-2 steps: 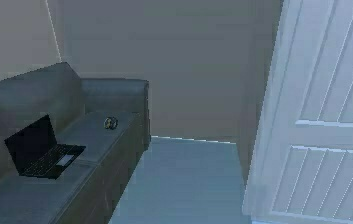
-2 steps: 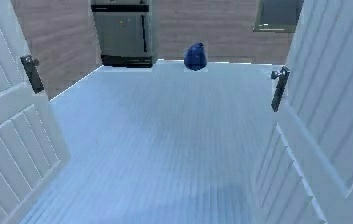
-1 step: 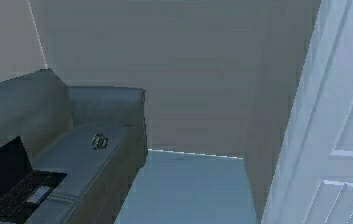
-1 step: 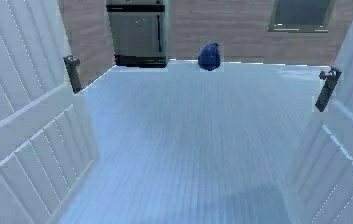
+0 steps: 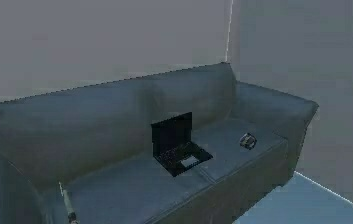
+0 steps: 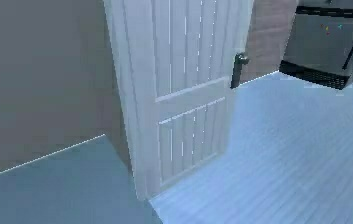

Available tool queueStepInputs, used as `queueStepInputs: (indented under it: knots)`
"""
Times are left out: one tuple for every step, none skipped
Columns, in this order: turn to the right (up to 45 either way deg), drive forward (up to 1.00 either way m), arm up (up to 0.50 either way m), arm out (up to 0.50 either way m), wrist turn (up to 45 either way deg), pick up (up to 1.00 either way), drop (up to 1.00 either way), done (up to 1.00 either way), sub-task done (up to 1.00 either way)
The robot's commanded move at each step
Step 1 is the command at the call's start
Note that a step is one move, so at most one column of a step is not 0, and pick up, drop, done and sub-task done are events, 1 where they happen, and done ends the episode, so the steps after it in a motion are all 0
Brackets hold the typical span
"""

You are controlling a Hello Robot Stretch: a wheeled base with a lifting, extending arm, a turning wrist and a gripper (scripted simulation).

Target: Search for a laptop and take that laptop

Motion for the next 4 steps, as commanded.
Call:
queueStepInputs:
  knots:
    - [-45.0,0.00,0.00,0.00,0.0,0.00,0.00,0.00,0.00]
    - [-39.0,0.00,0.00,0.00,0.0,0.00,0.00,0.00,0.00]
    - [45.0,0.00,0.00,0.00,0.0,0.00,0.00,0.00,0.00]
    - [45.0,0.00,0.00,0.00,0.0,0.00,0.00,0.00,0.00]
